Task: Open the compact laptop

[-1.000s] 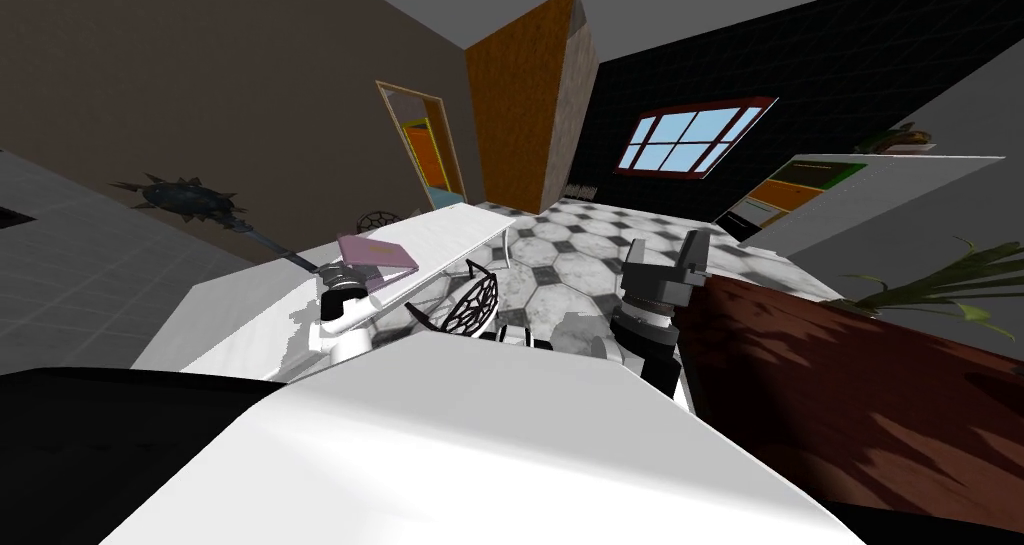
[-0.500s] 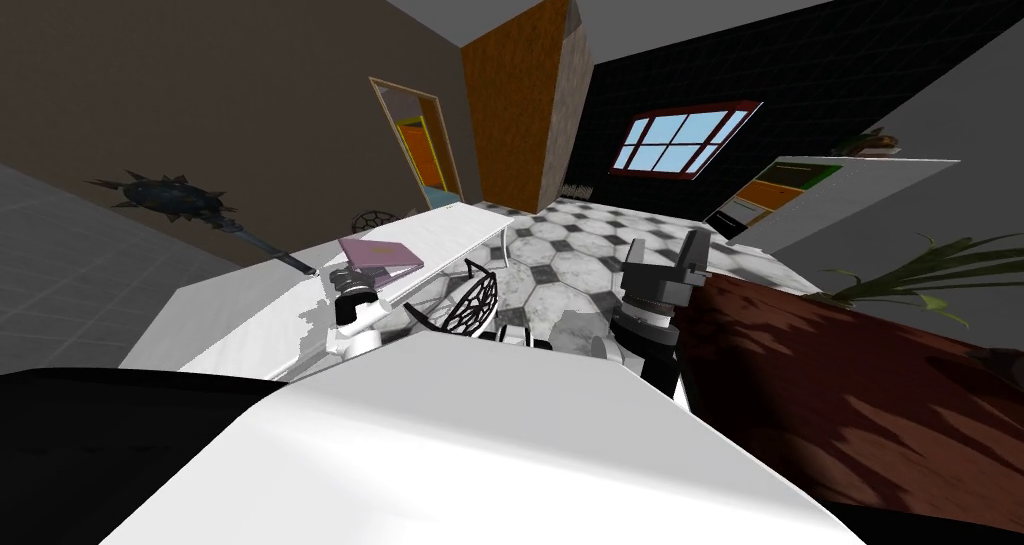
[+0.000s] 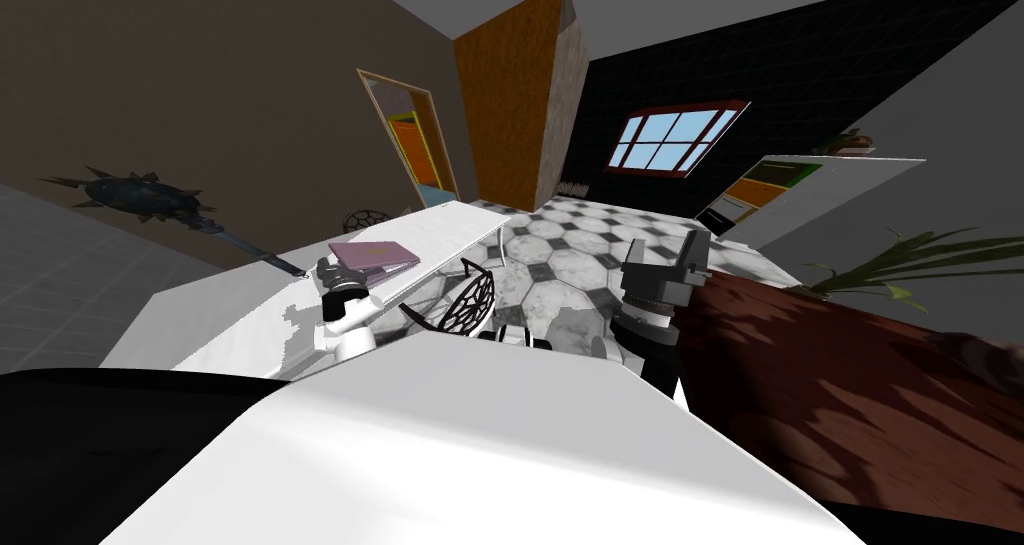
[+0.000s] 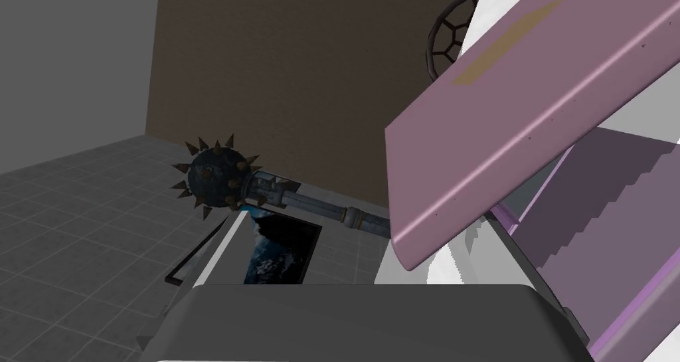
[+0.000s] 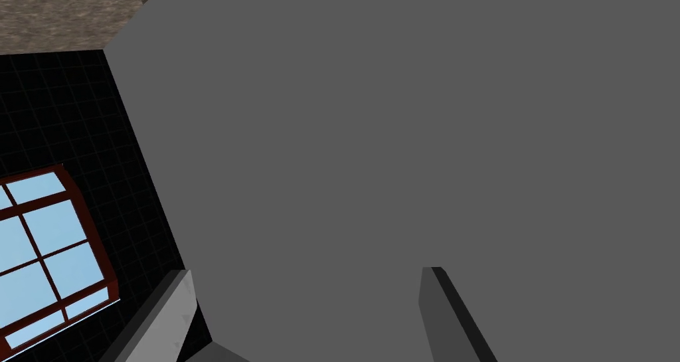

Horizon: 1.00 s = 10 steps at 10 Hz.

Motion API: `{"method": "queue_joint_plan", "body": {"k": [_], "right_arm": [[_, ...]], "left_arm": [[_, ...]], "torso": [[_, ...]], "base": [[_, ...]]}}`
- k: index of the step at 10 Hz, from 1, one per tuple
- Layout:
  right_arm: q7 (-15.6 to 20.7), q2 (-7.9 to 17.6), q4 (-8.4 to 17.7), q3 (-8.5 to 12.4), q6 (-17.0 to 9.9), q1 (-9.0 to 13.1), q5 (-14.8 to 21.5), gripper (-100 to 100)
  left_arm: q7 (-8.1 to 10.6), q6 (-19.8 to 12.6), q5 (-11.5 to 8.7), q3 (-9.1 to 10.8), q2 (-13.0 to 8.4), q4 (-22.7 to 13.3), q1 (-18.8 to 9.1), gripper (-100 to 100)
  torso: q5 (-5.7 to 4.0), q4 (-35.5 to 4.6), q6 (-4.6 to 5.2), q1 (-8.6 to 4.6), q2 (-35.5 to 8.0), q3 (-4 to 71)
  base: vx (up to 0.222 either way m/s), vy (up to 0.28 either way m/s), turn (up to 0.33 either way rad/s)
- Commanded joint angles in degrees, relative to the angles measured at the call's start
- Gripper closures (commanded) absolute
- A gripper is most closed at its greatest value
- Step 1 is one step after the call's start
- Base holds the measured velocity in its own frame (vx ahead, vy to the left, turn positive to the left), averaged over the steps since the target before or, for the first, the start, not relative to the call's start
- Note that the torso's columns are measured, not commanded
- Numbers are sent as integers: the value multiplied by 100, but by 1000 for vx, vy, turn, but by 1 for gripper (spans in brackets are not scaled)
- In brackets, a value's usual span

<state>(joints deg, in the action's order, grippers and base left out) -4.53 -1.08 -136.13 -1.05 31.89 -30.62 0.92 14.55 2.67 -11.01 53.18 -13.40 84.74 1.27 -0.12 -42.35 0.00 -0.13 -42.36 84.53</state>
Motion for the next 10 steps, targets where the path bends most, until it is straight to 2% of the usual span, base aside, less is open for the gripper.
{"method": "queue_joint_plan", "body": {"k": [1,3,4,5,10], "right_arm": [[0,0,0,0,0,0,0,0],[0,0,0,0,0,0,0,0],[0,0,0,0,0,0,0,0],[0,0,0,0,0,0,0,0],[0,0,0,0,0,0,0,0]], "left_arm": [[12,-287,4,130,-114,170,-49,-100],[23,-604,10,278,-251,320,-118,-100],[22,-521,10,238,-190,305,-84,-100],[19,-551,12,245,-190,314,-89,0],[18,-566,13,240,-172,294,-77,0]], "torso": [[0,0,-2,-1,-1,0],[0,0,0,1,0,0],[3,2,-1,1,1,0],[8,5,-2,12,9,4],[3,2,-1,3,3,1]], "base": [[-25,-24,-47],[-32,-33,-68],[-15,-15,-7],[0,0,0],[0,0,0]]}}
